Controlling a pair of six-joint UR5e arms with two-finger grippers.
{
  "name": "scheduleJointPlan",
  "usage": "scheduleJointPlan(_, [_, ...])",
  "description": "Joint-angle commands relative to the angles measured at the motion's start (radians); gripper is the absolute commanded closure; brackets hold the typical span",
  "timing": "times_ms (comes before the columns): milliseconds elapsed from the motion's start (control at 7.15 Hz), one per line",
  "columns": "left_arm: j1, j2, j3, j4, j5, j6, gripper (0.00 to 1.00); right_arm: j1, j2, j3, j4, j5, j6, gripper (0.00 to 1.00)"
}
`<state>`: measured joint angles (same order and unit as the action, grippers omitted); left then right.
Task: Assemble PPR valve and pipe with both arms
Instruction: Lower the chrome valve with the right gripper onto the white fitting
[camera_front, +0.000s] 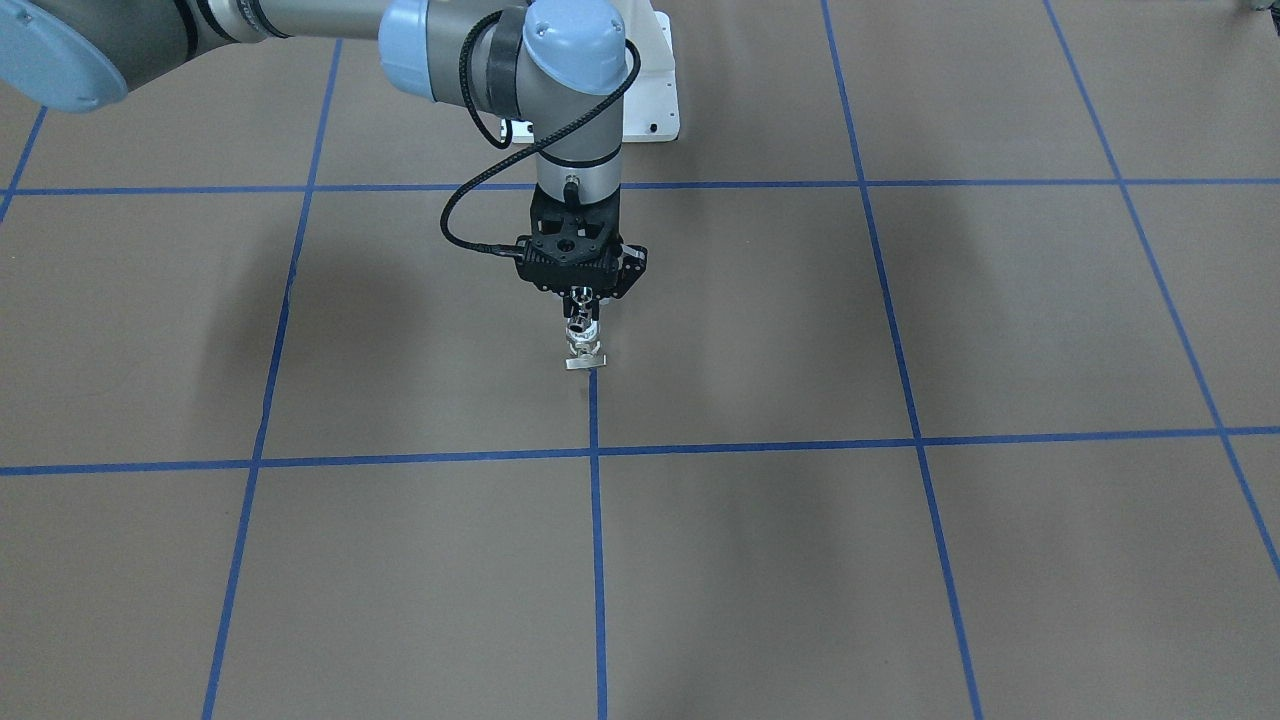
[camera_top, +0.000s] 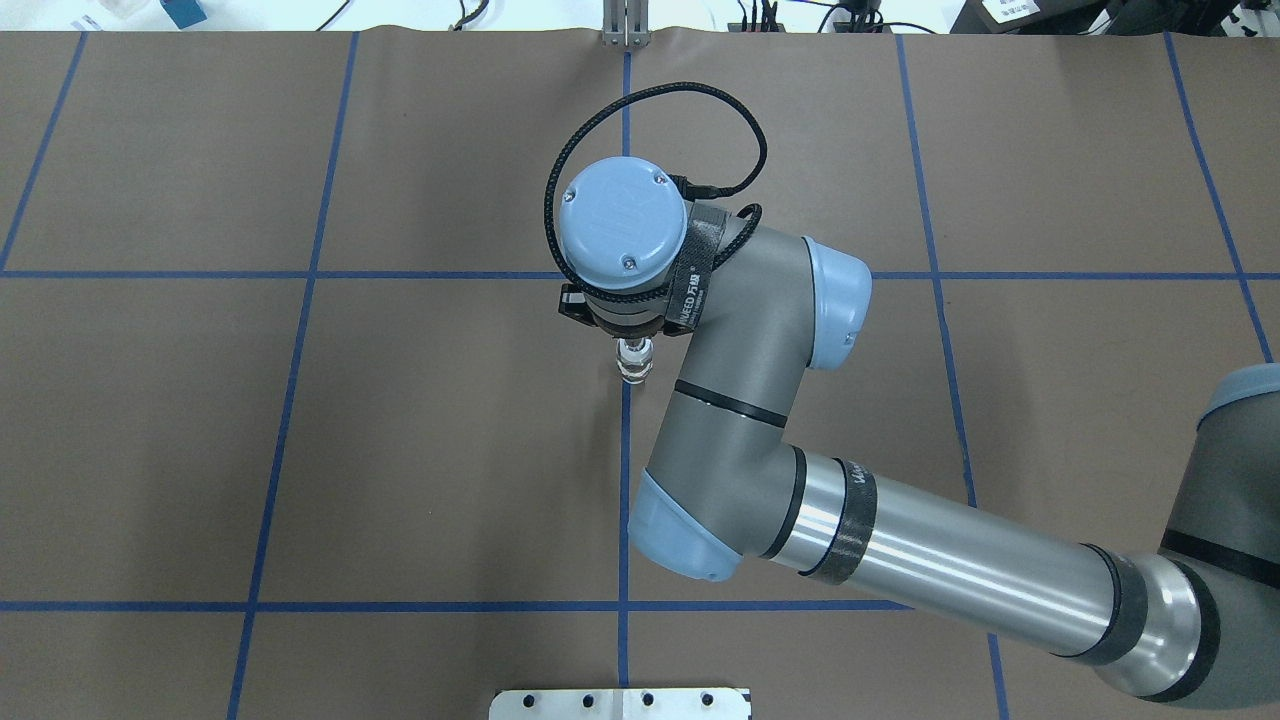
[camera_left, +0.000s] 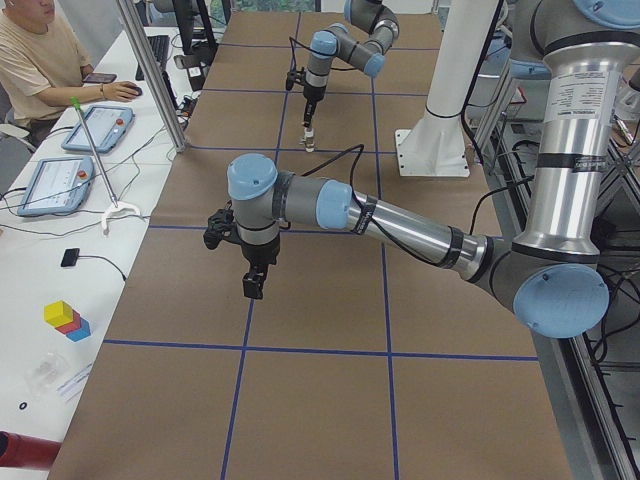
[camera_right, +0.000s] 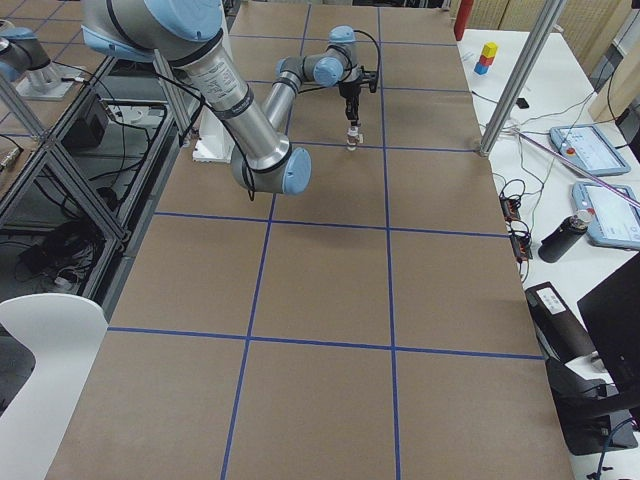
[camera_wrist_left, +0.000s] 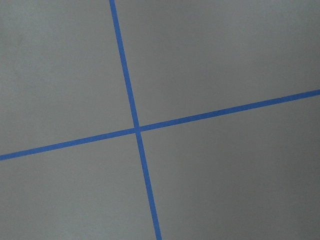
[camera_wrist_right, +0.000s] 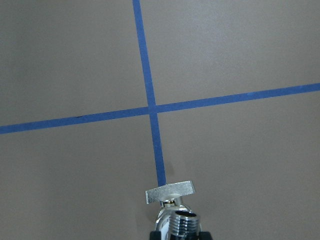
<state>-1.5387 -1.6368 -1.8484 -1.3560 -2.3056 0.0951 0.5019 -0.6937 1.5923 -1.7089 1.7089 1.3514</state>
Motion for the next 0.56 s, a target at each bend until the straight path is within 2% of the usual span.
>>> scheduleJointPlan(0, [-0.001,0.0,0.0,0.0,0.0,0.0,0.0,-0.002,-0.001,0.0,0.0,0.0,0.0,0.84])
scheduleJointPlan(419, [-0.001,0.0,0.0,0.0,0.0,0.0,0.0,-0.002,-0.004,0.0,0.0,0.0,-0.002,0.76])
